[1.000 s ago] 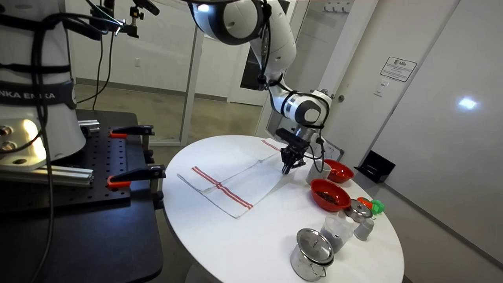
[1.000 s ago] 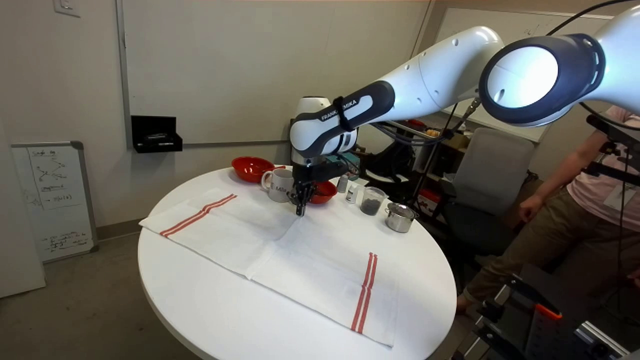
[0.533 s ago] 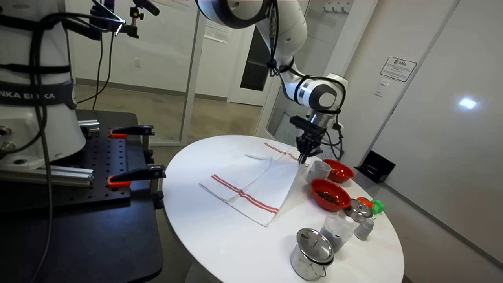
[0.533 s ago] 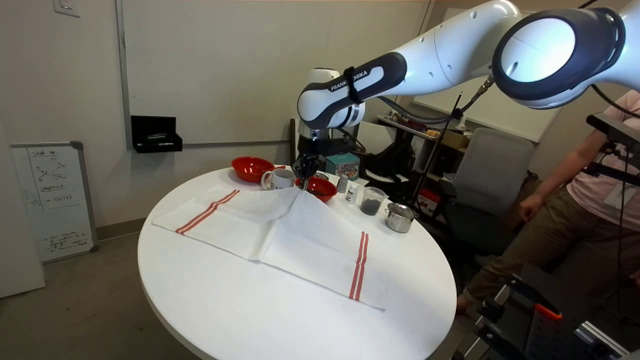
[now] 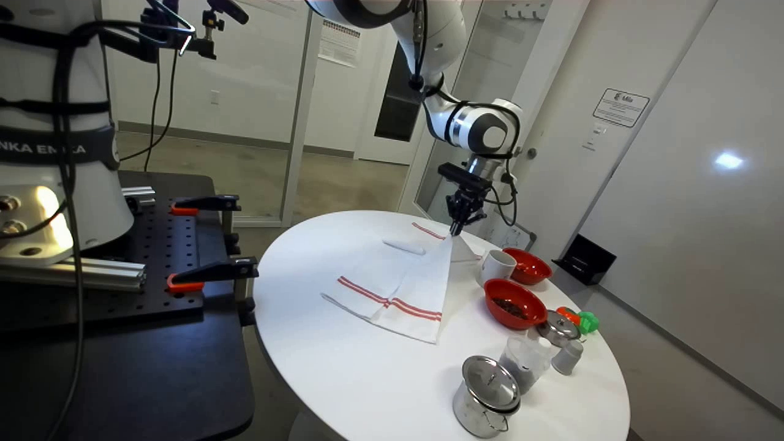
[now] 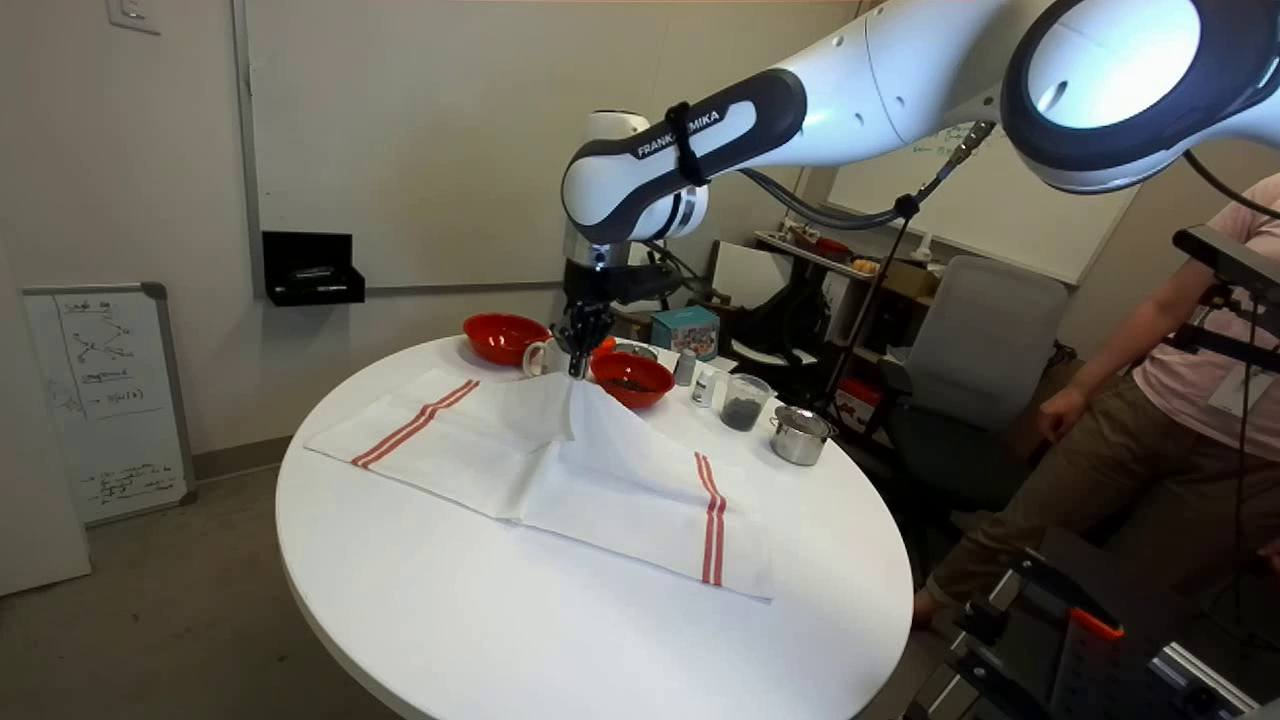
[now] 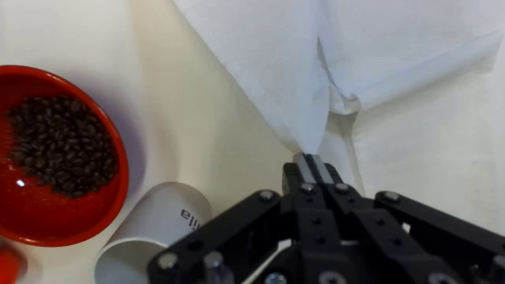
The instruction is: Fold up the white towel on the table.
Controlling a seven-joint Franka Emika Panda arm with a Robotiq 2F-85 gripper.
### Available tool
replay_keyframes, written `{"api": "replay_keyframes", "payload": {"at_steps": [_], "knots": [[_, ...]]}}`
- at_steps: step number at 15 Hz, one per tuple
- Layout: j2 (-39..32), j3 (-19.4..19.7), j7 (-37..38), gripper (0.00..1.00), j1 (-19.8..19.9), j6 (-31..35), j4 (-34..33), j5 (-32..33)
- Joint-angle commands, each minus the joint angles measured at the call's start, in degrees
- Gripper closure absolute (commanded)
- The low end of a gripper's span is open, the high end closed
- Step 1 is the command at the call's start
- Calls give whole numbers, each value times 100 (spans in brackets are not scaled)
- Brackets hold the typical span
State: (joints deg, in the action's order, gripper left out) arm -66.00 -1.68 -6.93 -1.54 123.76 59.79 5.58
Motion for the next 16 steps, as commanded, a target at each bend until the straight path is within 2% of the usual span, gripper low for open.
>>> {"api": "replay_keyframes", "payload": {"at_steps": [1,9,16], "knots": [[283,-12,-21,100,-174,-202,390,-5],[743,-247,-242,100,-409,-686,1056,-19],[505,-297,-146,100,-451,-1228,1193,-101]]}}
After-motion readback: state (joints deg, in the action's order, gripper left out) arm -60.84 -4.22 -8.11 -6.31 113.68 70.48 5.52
